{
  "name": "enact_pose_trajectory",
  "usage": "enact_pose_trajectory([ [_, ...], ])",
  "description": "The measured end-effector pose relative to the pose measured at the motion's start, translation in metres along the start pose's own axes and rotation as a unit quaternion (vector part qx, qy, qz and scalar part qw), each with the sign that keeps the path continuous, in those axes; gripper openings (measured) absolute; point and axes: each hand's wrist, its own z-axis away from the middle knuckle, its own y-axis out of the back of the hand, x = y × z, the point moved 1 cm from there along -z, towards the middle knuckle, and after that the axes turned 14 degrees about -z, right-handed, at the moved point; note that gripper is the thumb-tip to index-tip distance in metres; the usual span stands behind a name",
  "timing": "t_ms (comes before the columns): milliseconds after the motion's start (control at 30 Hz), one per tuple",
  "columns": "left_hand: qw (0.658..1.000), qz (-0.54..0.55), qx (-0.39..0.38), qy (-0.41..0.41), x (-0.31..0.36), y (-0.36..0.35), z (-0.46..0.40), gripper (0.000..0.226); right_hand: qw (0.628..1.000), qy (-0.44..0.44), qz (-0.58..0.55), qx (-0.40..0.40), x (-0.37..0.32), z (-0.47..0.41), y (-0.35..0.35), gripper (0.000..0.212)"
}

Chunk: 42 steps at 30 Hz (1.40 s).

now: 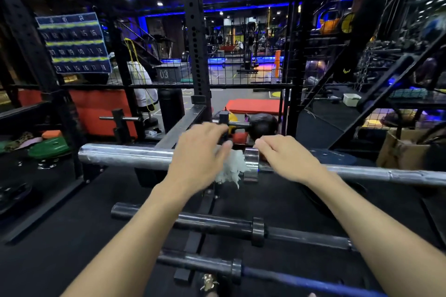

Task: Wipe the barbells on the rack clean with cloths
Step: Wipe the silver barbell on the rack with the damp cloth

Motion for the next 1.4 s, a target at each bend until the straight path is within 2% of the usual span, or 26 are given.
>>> enact_pose_trajectory([
  [67, 0.994, -0.063, -0.067, -0.055, 0.016, -0.011, 0.0, 0.041, 1.0, -0.002, 0.019, 0.001, -0.002, 0.002, 0.0, 0.048],
  [100, 0.992, -0.081, -0.071, -0.061, 0.023, -0.016, 0.003, 0.046, 1.0, -0.006, 0.012, -0.01, -0.002, 0.002, 0.001, 0.048],
  [200, 0.997, -0.045, -0.003, -0.068, 0.029, -0.033, 0.015, 0.05, 0.996, -0.046, -0.039, -0.065, -0.003, 0.007, 0.006, 0.051],
  [300, 0.992, -0.039, 0.047, -0.107, 0.015, -0.035, 0.026, 0.045, 0.995, -0.056, -0.03, -0.08, -0.005, 0.009, 0.01, 0.055],
  [433, 0.996, -0.05, 0.078, -0.013, -0.027, -0.034, 0.034, 0.045, 0.994, -0.055, 0.003, -0.097, -0.008, 0.01, 0.008, 0.058],
  [500, 0.996, -0.034, 0.084, 0.014, -0.012, -0.035, 0.035, 0.046, 0.994, -0.054, 0.015, -0.099, -0.011, 0.008, 0.004, 0.057],
  [633, 0.993, 0.012, 0.11, -0.029, 0.039, -0.049, 0.043, 0.046, 0.994, -0.055, 0.031, -0.09, -0.012, 0.006, 0.001, 0.057],
  [733, 0.993, -0.058, 0.075, -0.074, 0.008, -0.05, 0.041, 0.047, 0.992, -0.062, 0.006, -0.108, -0.007, 0.005, 0.005, 0.06],
  [833, 0.994, -0.054, 0.094, 0.018, -0.031, -0.044, 0.044, 0.047, 0.986, -0.036, -0.006, -0.163, -0.008, 0.004, 0.011, 0.08],
  [933, 0.992, -0.019, 0.107, 0.061, -0.022, -0.046, 0.044, 0.049, 0.987, -0.026, -0.03, -0.157, -0.005, -0.001, 0.01, 0.073],
  [1067, 0.993, 0.015, 0.111, -0.029, 0.037, -0.054, 0.05, 0.05, 0.986, -0.019, -0.057, -0.154, -0.004, -0.002, 0.007, 0.064],
  [1167, 0.99, -0.026, 0.097, -0.103, 0.021, -0.052, 0.052, 0.049, 0.984, -0.027, -0.069, -0.159, -0.005, -0.002, 0.006, 0.067],
  [1233, 0.992, -0.054, 0.091, -0.074, -0.011, -0.049, 0.048, 0.048, 0.984, -0.042, -0.07, -0.16, -0.003, -0.004, 0.006, 0.063],
  [1300, 0.994, -0.036, 0.101, 0.019, -0.035, -0.043, 0.041, 0.049, 0.983, -0.063, -0.076, -0.157, 0.0, -0.005, 0.005, 0.053],
  [1333, 0.994, -0.024, 0.1, 0.048, -0.033, -0.04, 0.039, 0.05, 0.982, -0.072, -0.078, -0.156, 0.001, -0.007, 0.004, 0.056],
  [1400, 0.996, -0.004, 0.089, 0.026, -0.006, -0.04, 0.038, 0.05, 0.981, -0.083, -0.084, -0.151, -0.002, -0.01, 0.001, 0.075],
])
